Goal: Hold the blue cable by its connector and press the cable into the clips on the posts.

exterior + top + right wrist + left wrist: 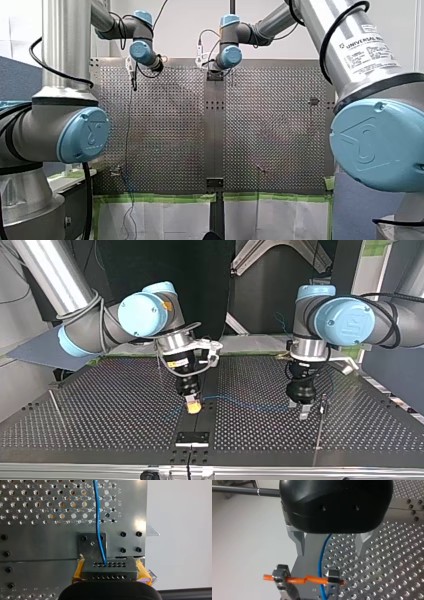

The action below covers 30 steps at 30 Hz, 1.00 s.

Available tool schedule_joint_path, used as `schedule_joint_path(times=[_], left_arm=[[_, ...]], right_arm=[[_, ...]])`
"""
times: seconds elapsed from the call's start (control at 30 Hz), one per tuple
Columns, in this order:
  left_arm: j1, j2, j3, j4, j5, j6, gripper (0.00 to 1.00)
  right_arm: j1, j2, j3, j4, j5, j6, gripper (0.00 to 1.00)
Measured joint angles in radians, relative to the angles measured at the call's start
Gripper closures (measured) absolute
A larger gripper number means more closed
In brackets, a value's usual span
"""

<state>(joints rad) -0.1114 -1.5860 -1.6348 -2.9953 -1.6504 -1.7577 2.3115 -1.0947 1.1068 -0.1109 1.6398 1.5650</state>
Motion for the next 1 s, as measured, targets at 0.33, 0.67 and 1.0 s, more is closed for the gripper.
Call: schedule_joint_path(times=[0.33, 0.67, 1.0], left_arm=[[-0.018, 0.001, 0.0, -0.018, -0.064, 0.031, 1.0], [-0.031, 0.0, -0.001, -0.022, -0.094, 0.037, 1.0], [-0.034, -0.001, -0.001, -0.02, -0.102, 0.038, 1.0]], right_arm=[[0.002, 0.0, 0.0, 0.001, 0.0, 0.0, 1.0], [0.004, 0.0, 0.0, 0.003, 0.003, 0.001, 1.0], [0.006, 0.0, 0.0, 0.003, 0.004, 0.002, 1.0]])
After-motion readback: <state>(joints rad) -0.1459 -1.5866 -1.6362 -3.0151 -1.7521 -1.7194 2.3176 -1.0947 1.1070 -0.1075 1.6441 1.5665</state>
